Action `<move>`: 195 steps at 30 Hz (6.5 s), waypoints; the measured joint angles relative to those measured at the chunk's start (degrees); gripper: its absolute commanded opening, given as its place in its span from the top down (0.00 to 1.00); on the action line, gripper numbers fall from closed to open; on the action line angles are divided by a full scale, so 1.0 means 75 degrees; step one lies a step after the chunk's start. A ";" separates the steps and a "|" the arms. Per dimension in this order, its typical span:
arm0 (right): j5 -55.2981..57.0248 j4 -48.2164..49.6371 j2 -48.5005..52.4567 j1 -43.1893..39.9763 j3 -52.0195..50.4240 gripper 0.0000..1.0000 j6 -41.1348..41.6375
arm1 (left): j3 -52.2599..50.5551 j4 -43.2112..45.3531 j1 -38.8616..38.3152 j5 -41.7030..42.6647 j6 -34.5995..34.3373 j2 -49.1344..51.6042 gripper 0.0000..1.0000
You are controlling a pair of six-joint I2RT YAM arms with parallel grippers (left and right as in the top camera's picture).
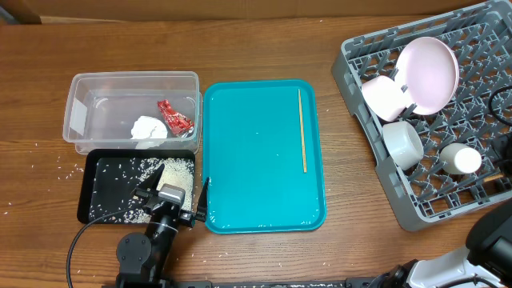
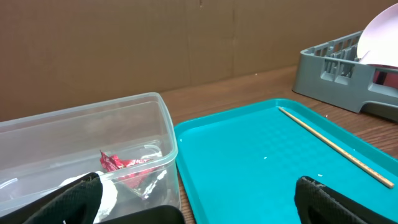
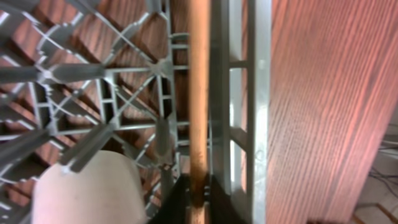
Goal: Sort waste into correct bins and load items into the dishwasher
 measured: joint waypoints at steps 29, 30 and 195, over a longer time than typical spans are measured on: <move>-0.2396 0.2069 -0.0251 0.8355 -0.0726 0.51 -0.1422 | 0.0000 -0.0003 0.0003 0.0000 0.0000 0.0000 0.00; -0.2366 0.2098 0.0052 0.8393 -0.0752 0.54 -0.1416 | 0.0000 0.0000 0.0000 0.0000 0.0000 0.0000 0.00; -0.3794 0.0959 -0.5721 0.4538 -0.1128 0.00 -0.1515 | 0.0000 -0.0003 0.0003 0.0003 0.0000 0.0000 0.00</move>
